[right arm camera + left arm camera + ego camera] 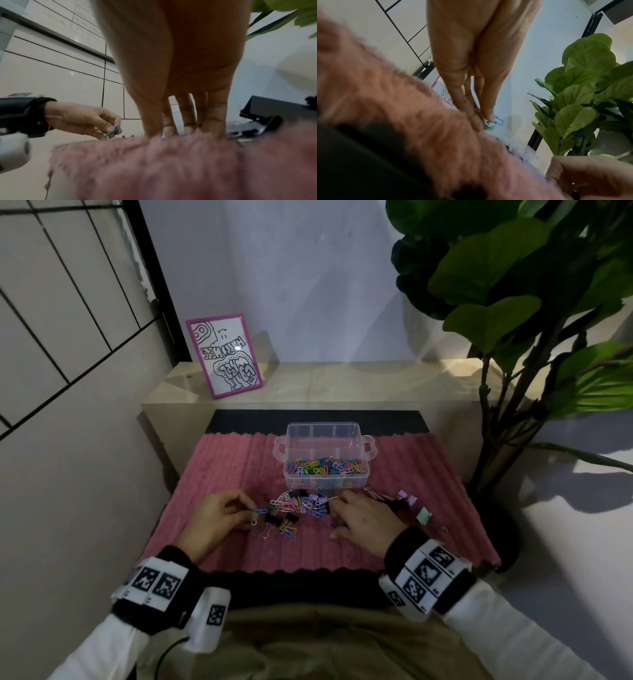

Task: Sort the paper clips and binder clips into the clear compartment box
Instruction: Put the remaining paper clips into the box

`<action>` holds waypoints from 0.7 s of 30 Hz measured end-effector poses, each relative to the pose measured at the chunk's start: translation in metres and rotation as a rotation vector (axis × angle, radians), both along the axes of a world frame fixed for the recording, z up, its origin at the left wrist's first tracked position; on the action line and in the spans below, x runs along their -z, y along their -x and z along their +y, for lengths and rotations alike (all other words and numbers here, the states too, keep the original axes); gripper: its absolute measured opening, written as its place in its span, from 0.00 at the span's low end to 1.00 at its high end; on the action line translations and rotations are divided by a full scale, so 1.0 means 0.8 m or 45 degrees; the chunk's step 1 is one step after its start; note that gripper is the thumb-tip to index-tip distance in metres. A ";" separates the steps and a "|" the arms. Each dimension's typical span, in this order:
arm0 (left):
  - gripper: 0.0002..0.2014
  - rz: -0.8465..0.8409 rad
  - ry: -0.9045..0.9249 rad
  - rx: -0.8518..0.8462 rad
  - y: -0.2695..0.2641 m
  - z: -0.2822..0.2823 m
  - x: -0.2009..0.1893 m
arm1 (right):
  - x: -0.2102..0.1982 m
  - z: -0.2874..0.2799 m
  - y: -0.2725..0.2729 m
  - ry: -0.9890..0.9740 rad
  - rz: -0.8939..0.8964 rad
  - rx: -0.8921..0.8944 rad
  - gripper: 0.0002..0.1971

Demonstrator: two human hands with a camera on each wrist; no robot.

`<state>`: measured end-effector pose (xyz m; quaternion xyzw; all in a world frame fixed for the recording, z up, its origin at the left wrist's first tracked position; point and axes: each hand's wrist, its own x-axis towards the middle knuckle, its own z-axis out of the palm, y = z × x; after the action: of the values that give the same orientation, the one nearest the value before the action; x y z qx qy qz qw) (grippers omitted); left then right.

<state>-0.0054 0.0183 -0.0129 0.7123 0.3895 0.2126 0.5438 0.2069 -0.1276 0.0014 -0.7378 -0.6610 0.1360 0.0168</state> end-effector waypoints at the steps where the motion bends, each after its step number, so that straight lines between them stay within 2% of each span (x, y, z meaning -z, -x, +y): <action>1: 0.06 -0.025 0.025 -0.007 0.000 -0.001 -0.002 | 0.001 0.000 0.001 -0.025 0.023 -0.009 0.14; 4: 0.05 -0.077 0.079 -0.037 0.004 -0.003 -0.005 | 0.001 0.000 -0.005 -0.141 0.179 -0.034 0.04; 7: 0.05 -0.085 0.124 -0.045 0.009 -0.004 -0.005 | -0.002 -0.006 -0.015 -0.204 0.388 0.009 0.07; 13: 0.05 -0.086 0.133 -0.040 0.014 -0.011 -0.005 | -0.020 -0.012 -0.040 -0.475 0.883 0.363 0.04; 18: 0.05 -0.091 0.111 -0.048 0.010 -0.016 -0.011 | -0.063 0.026 -0.063 -0.714 0.889 0.365 0.02; 21: 0.05 -0.129 0.119 -0.056 0.006 -0.019 -0.021 | -0.073 0.060 -0.069 -0.753 0.695 0.365 0.05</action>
<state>-0.0104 0.0034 0.0036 0.6657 0.3867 0.2417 0.5907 0.2619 -0.0794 0.0594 -0.7225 -0.5336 0.1271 0.4209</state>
